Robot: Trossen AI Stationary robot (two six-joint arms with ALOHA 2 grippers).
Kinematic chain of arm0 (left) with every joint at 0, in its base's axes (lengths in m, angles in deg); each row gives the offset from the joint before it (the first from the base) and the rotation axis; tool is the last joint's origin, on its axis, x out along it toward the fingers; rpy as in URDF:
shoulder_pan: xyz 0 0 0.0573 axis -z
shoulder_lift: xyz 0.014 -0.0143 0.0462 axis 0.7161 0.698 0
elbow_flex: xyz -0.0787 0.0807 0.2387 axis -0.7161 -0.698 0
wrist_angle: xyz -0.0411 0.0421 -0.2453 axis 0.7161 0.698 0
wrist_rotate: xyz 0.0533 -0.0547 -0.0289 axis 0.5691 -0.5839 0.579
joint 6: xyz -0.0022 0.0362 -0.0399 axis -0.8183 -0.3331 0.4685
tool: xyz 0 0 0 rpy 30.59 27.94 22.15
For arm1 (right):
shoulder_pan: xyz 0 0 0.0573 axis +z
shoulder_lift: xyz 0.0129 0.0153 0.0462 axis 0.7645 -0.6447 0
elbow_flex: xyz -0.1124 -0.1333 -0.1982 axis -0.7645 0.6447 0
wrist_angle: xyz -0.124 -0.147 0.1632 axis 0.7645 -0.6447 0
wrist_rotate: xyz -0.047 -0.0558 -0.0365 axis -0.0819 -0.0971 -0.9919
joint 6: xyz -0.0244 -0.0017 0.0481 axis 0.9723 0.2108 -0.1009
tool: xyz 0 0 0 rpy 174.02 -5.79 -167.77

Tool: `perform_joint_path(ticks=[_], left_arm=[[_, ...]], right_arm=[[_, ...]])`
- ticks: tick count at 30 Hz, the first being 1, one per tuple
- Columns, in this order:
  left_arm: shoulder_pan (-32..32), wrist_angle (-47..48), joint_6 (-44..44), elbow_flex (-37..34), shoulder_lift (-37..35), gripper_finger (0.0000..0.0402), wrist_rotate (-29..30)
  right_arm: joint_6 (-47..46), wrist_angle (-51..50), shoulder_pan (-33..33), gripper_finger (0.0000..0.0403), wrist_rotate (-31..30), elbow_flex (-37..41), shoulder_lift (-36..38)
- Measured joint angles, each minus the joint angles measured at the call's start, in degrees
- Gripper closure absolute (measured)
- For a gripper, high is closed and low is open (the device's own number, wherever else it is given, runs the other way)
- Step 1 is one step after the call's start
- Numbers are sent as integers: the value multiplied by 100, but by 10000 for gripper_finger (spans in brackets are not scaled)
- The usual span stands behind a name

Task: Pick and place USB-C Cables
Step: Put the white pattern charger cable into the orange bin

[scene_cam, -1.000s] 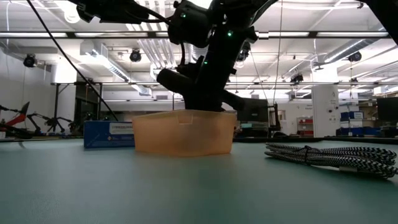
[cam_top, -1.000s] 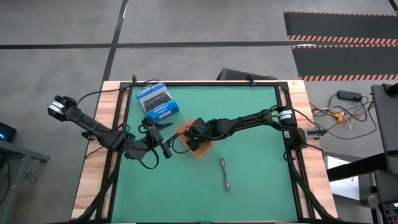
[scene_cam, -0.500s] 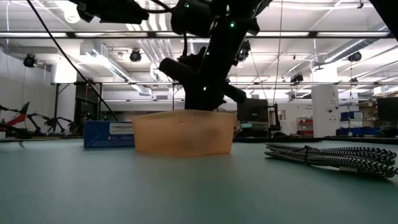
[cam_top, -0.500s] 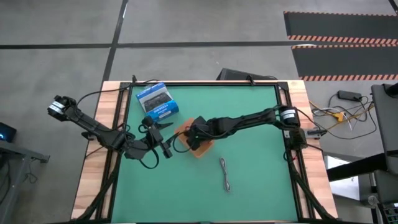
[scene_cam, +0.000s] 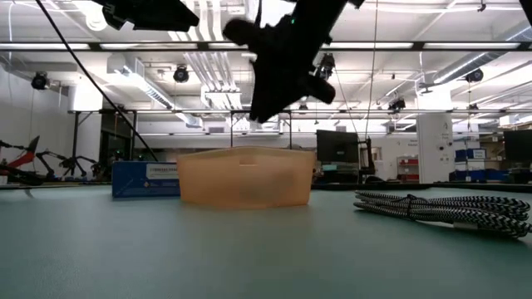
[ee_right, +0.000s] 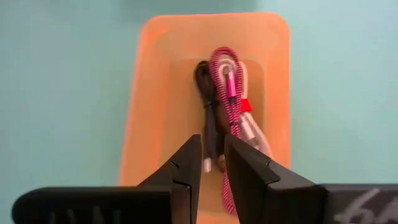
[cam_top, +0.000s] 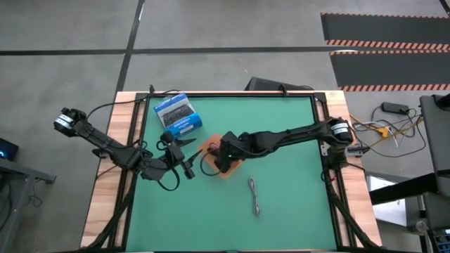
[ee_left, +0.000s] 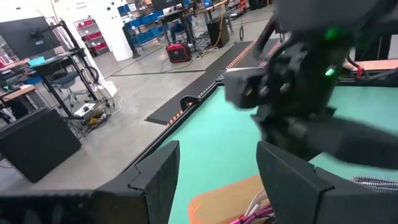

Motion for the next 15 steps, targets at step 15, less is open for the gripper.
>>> perform_joint_path(ticks=[15], left_arm=[[1,1,15,2,0,203,0]], right_arm=[[-391,-893,819,351,248,-2,524]])
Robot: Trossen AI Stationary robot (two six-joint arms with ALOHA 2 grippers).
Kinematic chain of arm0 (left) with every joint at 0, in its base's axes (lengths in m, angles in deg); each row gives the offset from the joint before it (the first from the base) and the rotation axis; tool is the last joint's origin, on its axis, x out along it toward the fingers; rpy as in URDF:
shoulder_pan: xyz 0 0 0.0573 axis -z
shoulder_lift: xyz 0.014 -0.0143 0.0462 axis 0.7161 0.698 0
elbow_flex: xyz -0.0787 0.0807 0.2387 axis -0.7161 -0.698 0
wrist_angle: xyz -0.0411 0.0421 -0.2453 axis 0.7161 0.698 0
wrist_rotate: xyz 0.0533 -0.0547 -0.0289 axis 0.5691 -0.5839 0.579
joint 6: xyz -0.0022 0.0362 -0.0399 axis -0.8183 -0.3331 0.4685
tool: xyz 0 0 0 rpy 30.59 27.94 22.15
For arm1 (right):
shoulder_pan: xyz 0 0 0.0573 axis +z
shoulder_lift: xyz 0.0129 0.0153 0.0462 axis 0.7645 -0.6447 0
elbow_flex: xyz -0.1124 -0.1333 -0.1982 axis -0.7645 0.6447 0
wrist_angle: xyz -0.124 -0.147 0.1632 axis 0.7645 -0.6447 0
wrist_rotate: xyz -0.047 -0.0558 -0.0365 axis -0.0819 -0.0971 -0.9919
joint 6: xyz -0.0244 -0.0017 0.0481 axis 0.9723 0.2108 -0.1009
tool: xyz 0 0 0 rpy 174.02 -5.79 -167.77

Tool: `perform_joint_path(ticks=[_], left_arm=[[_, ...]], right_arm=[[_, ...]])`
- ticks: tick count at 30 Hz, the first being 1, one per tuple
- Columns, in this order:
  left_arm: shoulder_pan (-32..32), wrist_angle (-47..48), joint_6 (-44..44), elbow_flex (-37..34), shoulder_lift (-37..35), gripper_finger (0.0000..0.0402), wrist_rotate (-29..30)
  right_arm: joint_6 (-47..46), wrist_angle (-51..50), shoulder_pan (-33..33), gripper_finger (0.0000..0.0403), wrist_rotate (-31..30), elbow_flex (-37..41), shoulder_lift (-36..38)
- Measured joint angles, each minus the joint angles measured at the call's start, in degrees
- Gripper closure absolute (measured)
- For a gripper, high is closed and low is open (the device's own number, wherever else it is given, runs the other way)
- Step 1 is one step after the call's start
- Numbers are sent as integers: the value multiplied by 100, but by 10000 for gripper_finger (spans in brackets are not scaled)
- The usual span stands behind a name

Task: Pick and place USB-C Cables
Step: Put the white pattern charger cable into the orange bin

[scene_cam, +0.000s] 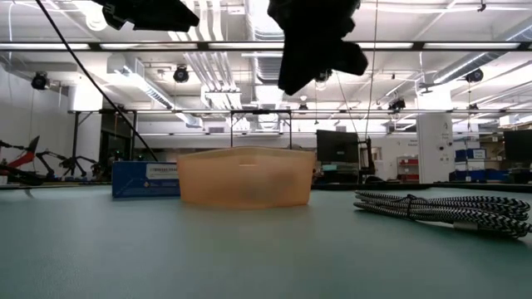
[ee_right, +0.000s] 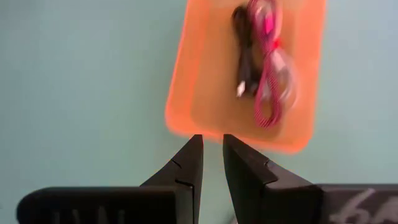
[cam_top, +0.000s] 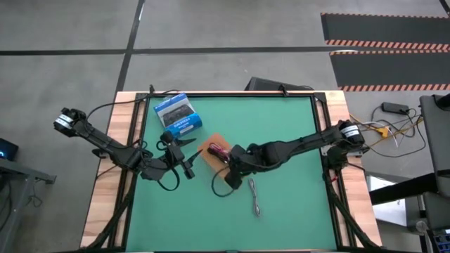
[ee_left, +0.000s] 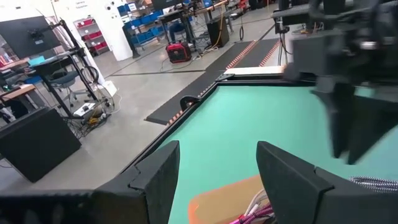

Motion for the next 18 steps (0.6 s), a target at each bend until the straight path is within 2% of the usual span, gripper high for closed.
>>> perform_joint_path(ticks=[6,11,18], left_arm=[[-1,-1,4,2,0,203,0],[-1,-1,7,2,0,203,0],[1,-1,7,2,0,203,0]], right_arm=[[-464,-181,317,351,451,0,-17],[-1072,-707,567,349,506,0,-17],[-1925,-1275,894,306,455,43,-20]])
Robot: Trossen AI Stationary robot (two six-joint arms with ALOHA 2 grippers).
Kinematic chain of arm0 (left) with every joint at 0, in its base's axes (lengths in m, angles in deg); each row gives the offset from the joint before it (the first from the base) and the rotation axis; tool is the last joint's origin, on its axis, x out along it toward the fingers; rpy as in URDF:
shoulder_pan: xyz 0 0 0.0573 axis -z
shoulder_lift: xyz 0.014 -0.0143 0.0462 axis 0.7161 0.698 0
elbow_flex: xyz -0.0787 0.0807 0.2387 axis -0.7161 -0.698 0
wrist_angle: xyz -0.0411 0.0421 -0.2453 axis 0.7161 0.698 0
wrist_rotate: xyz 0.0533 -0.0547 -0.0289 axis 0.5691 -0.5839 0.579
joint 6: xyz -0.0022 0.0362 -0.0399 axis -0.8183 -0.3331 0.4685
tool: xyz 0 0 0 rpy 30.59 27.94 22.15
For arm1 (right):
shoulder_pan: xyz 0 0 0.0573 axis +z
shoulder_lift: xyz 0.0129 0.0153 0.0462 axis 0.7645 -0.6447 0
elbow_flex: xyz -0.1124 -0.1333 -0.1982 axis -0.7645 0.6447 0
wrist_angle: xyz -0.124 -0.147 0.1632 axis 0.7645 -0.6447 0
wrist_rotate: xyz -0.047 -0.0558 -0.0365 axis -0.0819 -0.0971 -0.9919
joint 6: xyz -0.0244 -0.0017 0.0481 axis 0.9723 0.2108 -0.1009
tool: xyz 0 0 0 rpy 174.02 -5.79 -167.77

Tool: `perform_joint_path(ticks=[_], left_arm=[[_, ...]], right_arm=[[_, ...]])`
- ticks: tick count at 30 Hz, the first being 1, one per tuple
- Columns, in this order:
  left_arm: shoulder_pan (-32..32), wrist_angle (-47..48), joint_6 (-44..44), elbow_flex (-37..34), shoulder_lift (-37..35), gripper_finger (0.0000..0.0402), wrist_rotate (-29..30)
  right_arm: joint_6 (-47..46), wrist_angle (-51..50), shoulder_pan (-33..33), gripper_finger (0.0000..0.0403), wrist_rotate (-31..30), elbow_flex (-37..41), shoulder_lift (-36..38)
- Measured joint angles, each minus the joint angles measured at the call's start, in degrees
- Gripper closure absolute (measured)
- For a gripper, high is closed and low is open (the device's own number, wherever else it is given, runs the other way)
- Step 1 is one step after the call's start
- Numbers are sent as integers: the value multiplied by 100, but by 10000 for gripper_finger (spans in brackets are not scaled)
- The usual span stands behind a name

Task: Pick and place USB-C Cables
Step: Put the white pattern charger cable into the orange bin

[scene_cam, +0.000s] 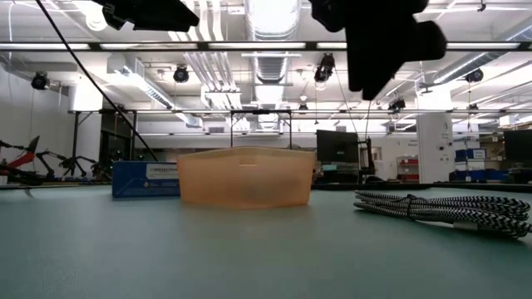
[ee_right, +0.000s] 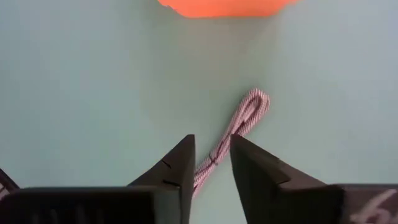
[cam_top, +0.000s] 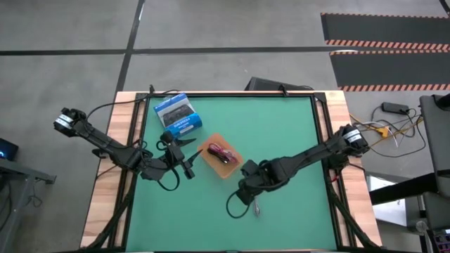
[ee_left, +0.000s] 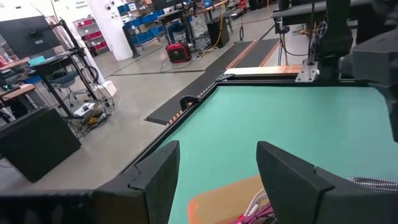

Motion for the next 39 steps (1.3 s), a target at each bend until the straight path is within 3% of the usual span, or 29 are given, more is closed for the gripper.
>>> perform_joint_path(ticks=[7,14,30,39], left_arm=[[-2,1,2,0,0,203,0],[-2,1,0,0,0,203,1],[-2,2,0,0,0,203,0],[-2,4,0,-2,0,203,2]], right_arm=[[-254,11,42,252,-74,94,-4],[-803,56,120,226,-109,466,-48],[-1226,1114,220,222,-168,937,-257],[-1232,957,220,225,-36,932,-566]])
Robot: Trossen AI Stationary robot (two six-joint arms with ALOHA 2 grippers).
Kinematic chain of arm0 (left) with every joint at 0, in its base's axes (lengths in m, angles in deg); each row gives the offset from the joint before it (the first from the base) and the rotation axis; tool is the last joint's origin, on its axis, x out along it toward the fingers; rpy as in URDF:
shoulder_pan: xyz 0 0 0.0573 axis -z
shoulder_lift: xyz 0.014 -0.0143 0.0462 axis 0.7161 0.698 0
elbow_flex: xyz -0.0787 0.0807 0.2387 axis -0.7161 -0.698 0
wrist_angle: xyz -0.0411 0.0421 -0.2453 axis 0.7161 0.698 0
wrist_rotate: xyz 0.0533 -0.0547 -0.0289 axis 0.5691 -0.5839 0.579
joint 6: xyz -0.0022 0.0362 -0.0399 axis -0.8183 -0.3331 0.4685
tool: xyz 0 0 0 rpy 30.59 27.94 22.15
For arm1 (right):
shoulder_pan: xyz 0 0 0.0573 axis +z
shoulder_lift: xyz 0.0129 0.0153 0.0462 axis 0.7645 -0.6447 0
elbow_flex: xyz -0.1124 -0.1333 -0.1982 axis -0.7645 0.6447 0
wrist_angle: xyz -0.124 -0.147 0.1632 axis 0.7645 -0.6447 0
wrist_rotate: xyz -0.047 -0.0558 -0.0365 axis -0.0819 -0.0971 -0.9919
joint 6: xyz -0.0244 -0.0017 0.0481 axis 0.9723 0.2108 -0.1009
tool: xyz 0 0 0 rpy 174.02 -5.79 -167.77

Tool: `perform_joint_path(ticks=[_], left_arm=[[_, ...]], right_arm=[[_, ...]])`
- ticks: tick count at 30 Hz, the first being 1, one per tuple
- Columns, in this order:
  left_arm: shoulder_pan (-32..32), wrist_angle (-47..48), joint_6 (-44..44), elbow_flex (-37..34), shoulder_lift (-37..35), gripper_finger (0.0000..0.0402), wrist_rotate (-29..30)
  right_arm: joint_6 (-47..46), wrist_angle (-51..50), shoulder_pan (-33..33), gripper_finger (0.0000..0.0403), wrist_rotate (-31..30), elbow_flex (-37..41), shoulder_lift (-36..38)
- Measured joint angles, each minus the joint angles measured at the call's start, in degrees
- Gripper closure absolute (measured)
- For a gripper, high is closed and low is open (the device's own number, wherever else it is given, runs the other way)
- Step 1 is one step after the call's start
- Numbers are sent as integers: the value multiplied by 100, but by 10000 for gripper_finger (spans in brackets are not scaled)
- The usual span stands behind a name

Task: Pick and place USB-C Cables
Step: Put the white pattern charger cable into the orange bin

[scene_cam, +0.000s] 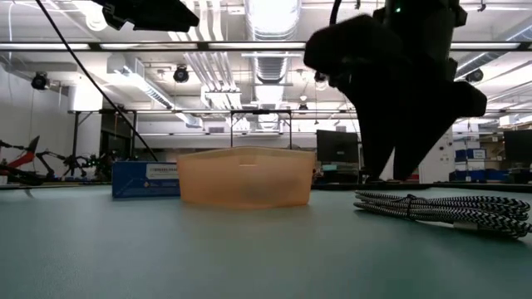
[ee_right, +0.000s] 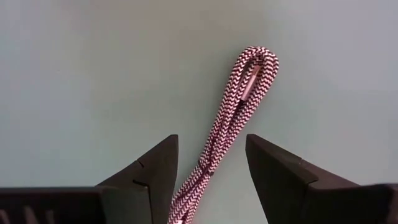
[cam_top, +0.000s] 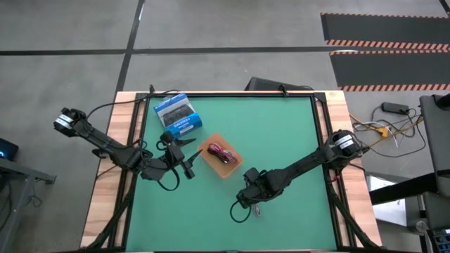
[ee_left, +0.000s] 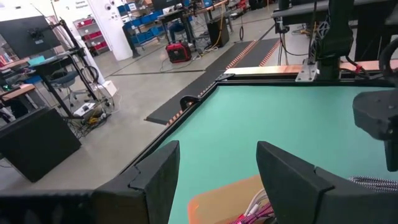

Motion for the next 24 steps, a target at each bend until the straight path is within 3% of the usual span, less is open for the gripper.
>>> perform_joint_path(ticks=[24], left_arm=[[1,2,0,-8,0,203,0]], right_arm=[[115,28,4,237,80,-15,-645]])
